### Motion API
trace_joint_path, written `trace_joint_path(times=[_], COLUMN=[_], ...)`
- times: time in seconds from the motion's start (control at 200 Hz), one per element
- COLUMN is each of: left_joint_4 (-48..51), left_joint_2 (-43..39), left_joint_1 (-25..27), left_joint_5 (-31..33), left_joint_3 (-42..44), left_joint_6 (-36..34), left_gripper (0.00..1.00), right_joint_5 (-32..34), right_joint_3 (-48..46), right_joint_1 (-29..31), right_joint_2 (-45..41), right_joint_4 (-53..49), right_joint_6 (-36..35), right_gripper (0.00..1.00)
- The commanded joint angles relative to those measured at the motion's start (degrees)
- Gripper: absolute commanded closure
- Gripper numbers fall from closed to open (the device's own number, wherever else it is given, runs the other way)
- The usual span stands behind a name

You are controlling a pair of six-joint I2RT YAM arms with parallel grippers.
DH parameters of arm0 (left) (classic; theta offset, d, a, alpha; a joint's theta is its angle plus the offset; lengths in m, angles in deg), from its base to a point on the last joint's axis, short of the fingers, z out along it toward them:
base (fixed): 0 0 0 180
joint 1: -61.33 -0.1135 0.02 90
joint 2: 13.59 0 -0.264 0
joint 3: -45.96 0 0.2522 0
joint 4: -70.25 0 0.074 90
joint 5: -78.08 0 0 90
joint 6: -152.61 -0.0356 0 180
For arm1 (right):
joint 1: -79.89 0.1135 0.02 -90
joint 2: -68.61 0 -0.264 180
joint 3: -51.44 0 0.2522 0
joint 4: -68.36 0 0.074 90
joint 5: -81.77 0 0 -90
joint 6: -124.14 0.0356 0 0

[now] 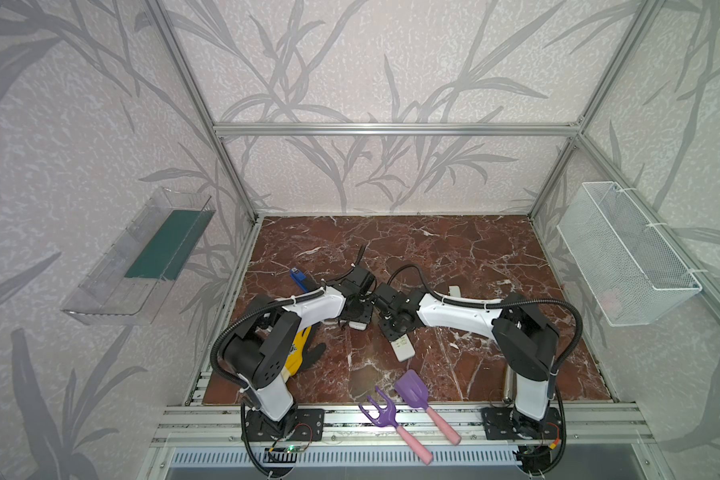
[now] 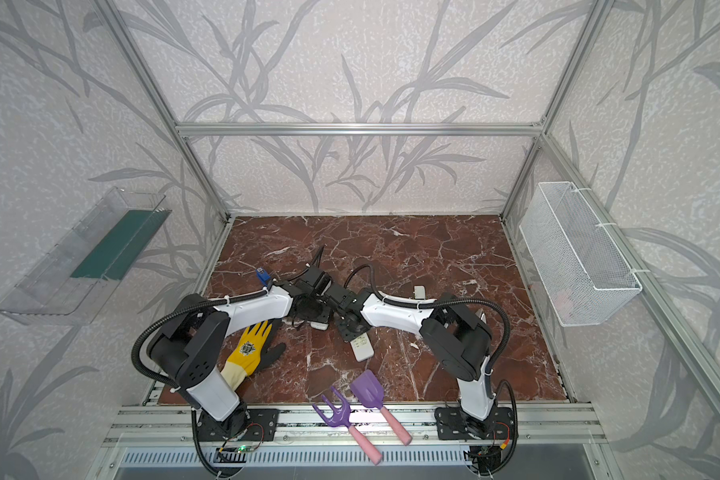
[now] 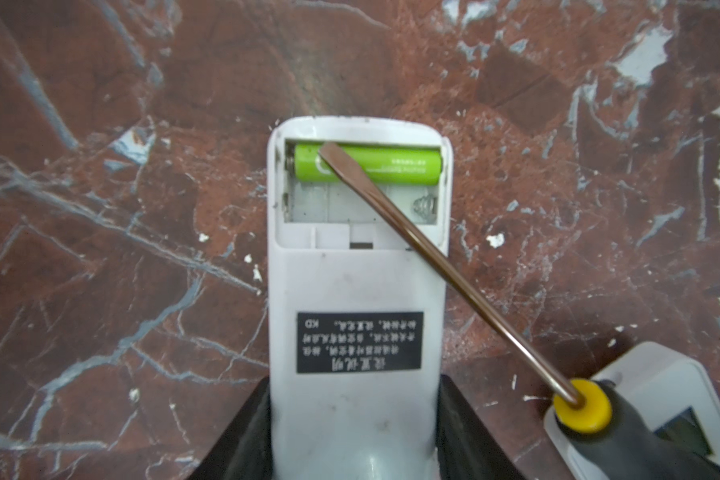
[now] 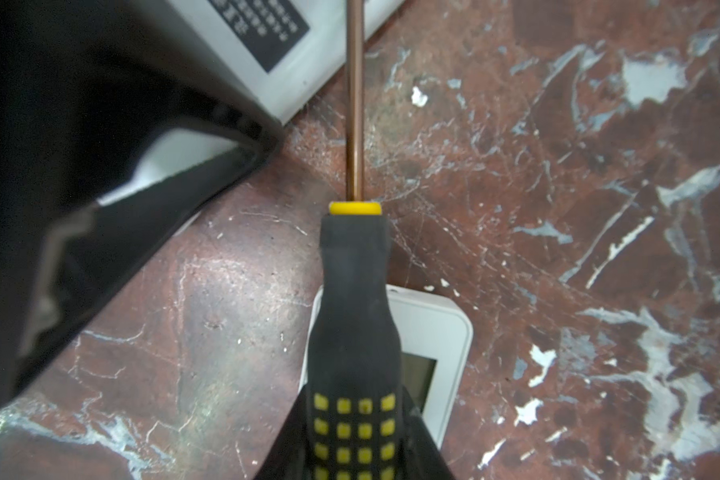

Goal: Unload the batteries from the remote control

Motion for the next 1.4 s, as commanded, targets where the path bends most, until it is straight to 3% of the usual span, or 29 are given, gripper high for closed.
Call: trace_joint_path(times=[0.0, 0.39, 0.94, 1.395], left_joint_4=[3.8, 2.5, -1.8, -0.1], left_joint_2=[4.5, 2.4, -2.1, -1.3], left_joint_1=[0.1, 0.2, 0.8, 3.5], left_joint_5=[-2.6, -1.4, -4.6, -2.3], left_joint_3=[3.2, 4.8, 8.0, 7.0], left_joint_6=[1.2, 0.2, -1.9, -0.6], left_gripper=[0.64, 0.66, 0.7, 0.74], right_joint_5=[-1.0, 0.2, -0.3, -1.2], right_joint_3=[-2.4, 13.5, 17.8, 26.0], right_joint_1=[-0.1, -0.1, -1.8, -2.1], right_joint_2=[-0.7, 2.0, 3.3, 10.1], right_joint_4=[-0.7, -24.4, -30.1, -36.1], right_joint_6=[1.1, -5.8, -5.9, -7.3], right_gripper=[1.0, 1.0, 1.0, 1.0])
